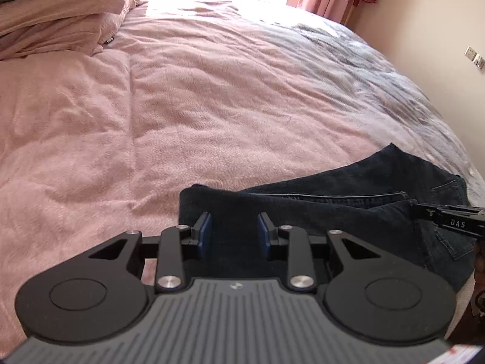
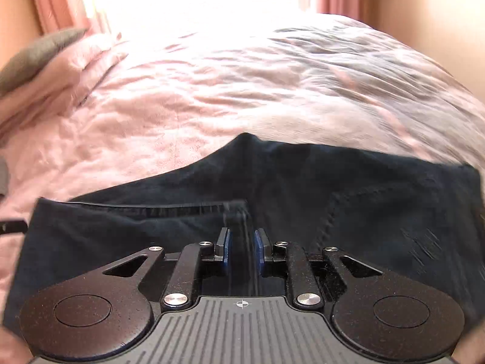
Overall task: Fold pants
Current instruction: 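Release the hem with the left gripper while the right gripper grasps the waistband edge, then open the right gripper and release the folded jeans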
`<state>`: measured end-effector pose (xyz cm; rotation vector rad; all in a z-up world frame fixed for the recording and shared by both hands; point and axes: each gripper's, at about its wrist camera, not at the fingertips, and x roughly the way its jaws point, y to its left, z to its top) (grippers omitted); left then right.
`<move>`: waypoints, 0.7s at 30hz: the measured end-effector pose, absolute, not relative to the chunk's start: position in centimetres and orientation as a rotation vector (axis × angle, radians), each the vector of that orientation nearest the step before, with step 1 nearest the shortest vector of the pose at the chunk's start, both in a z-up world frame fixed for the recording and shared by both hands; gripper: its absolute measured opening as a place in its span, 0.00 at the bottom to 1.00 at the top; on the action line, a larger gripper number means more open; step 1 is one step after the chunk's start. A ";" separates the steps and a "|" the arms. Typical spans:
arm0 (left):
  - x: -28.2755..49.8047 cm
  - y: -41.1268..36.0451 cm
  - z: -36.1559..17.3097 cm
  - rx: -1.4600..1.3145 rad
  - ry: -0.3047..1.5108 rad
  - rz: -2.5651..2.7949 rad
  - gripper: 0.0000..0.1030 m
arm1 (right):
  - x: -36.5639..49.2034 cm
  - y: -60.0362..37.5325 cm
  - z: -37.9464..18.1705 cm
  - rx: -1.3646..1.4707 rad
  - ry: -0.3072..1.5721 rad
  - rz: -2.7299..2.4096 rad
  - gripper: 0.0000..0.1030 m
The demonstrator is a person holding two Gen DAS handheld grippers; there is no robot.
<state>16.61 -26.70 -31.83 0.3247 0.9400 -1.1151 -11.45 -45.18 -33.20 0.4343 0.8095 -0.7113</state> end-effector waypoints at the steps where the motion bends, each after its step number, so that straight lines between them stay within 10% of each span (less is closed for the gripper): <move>1: 17.0 -27.9 -32.8 0.337 0.950 -1.113 0.26 | -10.6 -45.7 -34.5 0.431 0.832 -0.715 0.13; 17: 12.0 -16.1 -32.1 0.359 1.106 -1.008 0.21 | -16.5 -37.5 -35.1 0.467 0.950 -0.607 0.14; 21: 14.2 -15.2 -31.1 0.291 1.121 -0.975 0.43 | -17.6 -38.0 -32.8 0.508 0.909 -0.654 0.14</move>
